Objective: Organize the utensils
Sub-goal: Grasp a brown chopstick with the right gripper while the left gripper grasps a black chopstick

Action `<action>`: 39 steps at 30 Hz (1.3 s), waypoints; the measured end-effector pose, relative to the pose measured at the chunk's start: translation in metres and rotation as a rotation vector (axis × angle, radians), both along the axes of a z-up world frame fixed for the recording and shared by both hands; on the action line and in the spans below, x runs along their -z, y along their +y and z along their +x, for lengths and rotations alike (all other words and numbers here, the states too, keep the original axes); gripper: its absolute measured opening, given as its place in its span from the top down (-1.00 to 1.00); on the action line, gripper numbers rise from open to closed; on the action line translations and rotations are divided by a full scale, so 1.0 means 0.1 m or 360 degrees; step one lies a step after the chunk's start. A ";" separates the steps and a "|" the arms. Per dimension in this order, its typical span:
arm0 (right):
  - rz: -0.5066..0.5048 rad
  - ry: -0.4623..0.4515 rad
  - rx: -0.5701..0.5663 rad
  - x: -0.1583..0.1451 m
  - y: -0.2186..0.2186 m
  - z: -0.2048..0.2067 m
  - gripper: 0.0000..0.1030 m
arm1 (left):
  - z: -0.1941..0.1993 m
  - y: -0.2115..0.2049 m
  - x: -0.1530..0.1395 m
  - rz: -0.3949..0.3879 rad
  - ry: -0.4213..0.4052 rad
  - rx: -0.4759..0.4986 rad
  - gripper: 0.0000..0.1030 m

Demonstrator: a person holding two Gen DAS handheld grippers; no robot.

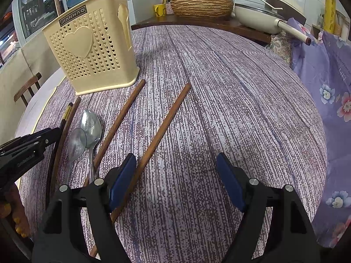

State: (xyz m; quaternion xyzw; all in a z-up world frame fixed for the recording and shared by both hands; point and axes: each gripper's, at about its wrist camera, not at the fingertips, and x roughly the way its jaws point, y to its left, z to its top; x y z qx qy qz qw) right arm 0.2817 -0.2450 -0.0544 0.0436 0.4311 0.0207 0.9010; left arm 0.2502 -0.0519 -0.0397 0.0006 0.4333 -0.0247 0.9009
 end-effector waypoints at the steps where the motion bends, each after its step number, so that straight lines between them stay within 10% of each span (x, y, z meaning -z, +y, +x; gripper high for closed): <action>1: -0.0002 0.0001 0.0000 0.00 0.00 0.01 -0.48 | 0.01 0.00 0.00 0.0002 0.0003 0.0000 0.48; 10: -0.0024 0.0035 0.0005 -0.02 0.01 0.24 -0.43 | 0.22 0.01 -0.02 0.0023 0.0046 -0.0023 0.66; 29: -0.0063 0.0049 0.0109 -0.05 0.13 0.94 0.72 | 0.45 0.01 -0.04 0.0013 0.0075 -0.0070 0.81; 39: 0.0005 0.0046 0.0100 -0.05 0.10 0.95 0.78 | 0.48 0.08 -0.03 -0.0030 0.0073 -0.0089 0.83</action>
